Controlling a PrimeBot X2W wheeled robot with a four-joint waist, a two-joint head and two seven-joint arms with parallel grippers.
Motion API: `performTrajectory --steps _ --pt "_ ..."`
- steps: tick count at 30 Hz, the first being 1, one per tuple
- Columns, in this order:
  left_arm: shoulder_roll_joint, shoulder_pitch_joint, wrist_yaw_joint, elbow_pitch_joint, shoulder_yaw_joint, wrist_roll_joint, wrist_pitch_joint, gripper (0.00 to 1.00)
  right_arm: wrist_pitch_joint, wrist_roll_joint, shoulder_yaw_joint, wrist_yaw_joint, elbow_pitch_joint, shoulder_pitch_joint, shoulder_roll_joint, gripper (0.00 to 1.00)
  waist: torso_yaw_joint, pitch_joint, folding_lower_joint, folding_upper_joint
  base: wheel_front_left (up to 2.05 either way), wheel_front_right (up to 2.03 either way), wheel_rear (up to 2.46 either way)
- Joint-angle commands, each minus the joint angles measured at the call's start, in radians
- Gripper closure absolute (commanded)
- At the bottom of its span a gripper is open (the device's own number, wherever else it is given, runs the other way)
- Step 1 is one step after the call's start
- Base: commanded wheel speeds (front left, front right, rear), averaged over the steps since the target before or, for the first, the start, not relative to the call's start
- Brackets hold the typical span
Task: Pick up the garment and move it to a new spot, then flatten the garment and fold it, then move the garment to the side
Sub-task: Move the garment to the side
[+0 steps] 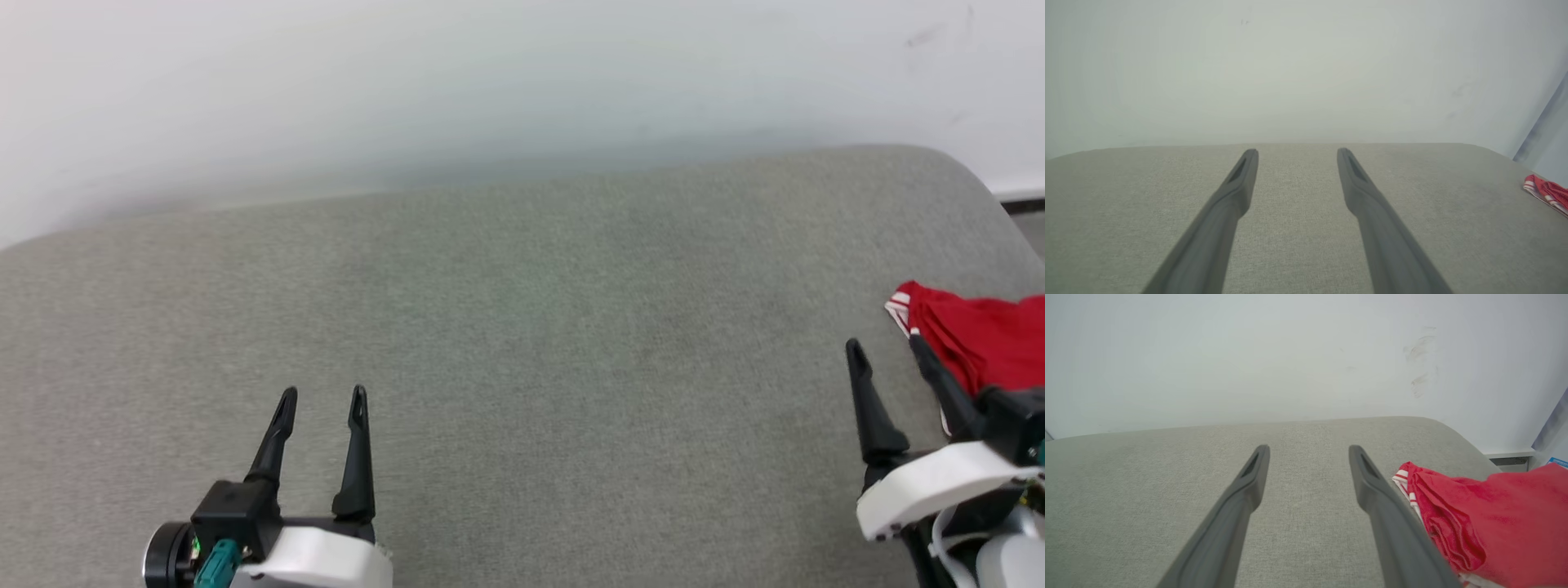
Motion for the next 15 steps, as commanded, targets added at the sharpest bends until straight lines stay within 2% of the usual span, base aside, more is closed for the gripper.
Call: performTrajectory --steps 1,7,15 --pt "0.005 0.014 0.004 0.003 0.003 0.001 -0.004 0.0 0.005 -0.011 -0.002 -0.001 -0.015 0.021 0.007 0.0 0.029 -0.032 0.0002 0.0 0.0 0.0 0.0" --pt "0.025 0.063 0.0 0.019 0.023 0.001 -0.006 0.0 0.061 -0.038 0.005 -0.001 -0.161 0.13 0.056 0.0 0.05 -0.068 0.0002 0.0 0.0 0.0 0.0" --pt "0.034 0.097 -0.016 0.031 0.023 0.002 -0.007 0.0 0.095 -0.062 -0.003 -0.001 -0.274 0.234 0.091 0.0 0.067 -0.094 0.0002 0.0 0.0 0.0 0.0"
